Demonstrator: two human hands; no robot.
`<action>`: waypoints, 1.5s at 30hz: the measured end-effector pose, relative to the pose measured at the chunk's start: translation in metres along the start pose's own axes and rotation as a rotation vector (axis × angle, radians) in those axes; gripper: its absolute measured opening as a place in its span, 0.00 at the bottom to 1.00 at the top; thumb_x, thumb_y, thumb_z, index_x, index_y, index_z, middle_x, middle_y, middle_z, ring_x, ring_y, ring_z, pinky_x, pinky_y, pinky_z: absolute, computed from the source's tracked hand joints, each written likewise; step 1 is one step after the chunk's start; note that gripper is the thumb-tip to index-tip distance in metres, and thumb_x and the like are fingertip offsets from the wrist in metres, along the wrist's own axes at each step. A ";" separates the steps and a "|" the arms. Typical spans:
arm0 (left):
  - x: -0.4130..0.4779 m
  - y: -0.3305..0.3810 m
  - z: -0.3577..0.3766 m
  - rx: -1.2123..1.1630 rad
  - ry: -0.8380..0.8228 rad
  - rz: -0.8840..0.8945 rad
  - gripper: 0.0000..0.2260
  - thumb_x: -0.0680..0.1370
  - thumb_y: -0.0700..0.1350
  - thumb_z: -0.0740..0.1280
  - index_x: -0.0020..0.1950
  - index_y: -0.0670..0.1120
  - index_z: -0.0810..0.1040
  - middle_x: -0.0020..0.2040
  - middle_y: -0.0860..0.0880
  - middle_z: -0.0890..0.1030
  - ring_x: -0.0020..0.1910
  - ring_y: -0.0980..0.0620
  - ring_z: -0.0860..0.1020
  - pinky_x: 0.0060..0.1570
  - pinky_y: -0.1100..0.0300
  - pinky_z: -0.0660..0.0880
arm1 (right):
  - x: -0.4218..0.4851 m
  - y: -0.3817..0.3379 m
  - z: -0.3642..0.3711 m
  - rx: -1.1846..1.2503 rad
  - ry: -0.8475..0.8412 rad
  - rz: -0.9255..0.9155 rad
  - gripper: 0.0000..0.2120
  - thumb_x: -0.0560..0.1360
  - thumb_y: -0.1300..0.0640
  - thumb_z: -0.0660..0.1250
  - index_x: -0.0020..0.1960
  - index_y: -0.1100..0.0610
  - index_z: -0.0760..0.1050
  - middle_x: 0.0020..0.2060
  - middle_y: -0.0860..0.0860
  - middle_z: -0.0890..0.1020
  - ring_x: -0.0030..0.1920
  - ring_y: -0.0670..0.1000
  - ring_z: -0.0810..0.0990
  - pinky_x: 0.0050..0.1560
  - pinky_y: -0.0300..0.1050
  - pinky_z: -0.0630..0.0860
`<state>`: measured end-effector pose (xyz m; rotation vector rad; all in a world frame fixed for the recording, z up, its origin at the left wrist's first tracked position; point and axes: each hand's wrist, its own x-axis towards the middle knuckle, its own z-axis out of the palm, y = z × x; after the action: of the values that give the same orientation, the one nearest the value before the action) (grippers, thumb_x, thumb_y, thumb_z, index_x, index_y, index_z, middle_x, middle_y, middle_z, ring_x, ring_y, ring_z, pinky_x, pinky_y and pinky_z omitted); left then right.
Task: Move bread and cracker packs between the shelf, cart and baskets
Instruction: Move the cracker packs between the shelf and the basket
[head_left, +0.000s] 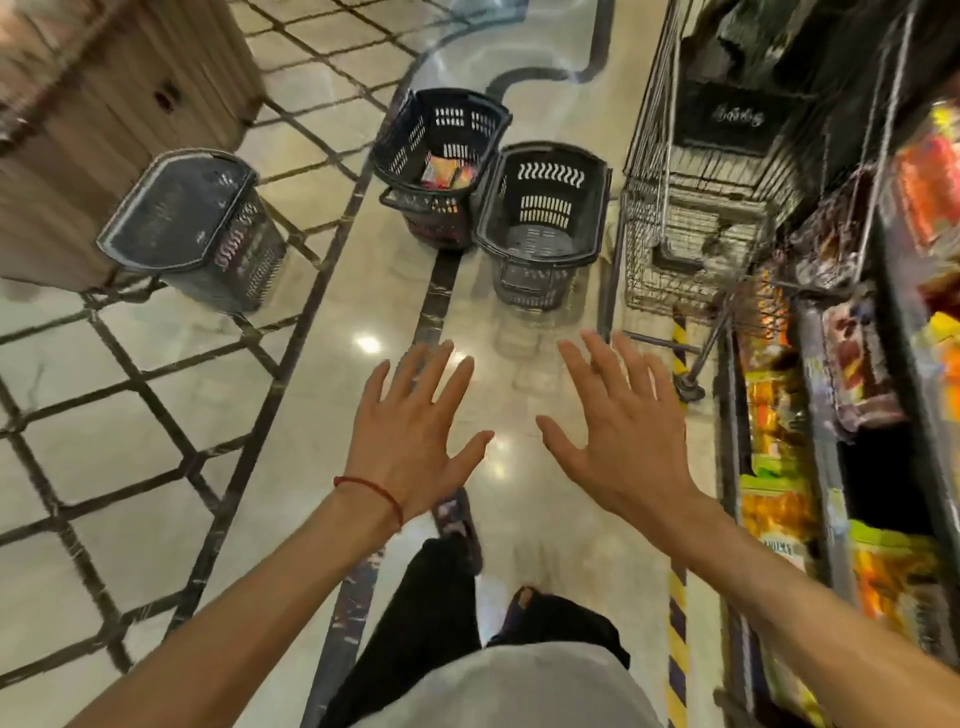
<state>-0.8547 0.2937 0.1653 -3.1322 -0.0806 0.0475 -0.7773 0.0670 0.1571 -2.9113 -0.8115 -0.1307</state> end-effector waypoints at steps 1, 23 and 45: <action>0.022 -0.013 0.003 -0.003 0.000 -0.010 0.35 0.78 0.69 0.56 0.80 0.50 0.64 0.80 0.45 0.65 0.78 0.41 0.63 0.74 0.40 0.63 | 0.026 0.001 0.005 0.003 -0.002 -0.004 0.37 0.80 0.33 0.55 0.83 0.50 0.59 0.83 0.52 0.61 0.82 0.58 0.56 0.80 0.59 0.48; 0.540 -0.298 0.018 0.035 -0.145 -0.023 0.34 0.80 0.69 0.52 0.82 0.54 0.55 0.82 0.46 0.57 0.80 0.42 0.57 0.76 0.41 0.60 | 0.583 -0.008 0.099 -0.011 -0.047 0.015 0.36 0.80 0.36 0.58 0.83 0.52 0.61 0.82 0.54 0.62 0.83 0.58 0.57 0.81 0.62 0.54; 0.898 -0.470 0.163 -0.085 -0.341 0.094 0.33 0.79 0.62 0.60 0.80 0.49 0.62 0.80 0.44 0.63 0.78 0.41 0.62 0.73 0.41 0.62 | 0.957 0.009 0.282 -0.081 -0.258 0.078 0.34 0.80 0.39 0.58 0.82 0.55 0.62 0.80 0.56 0.67 0.81 0.60 0.61 0.81 0.62 0.55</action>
<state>0.0121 0.8109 -0.0202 -3.1727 0.0652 0.5936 0.0582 0.5849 -0.0140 -3.0730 -0.7402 0.2292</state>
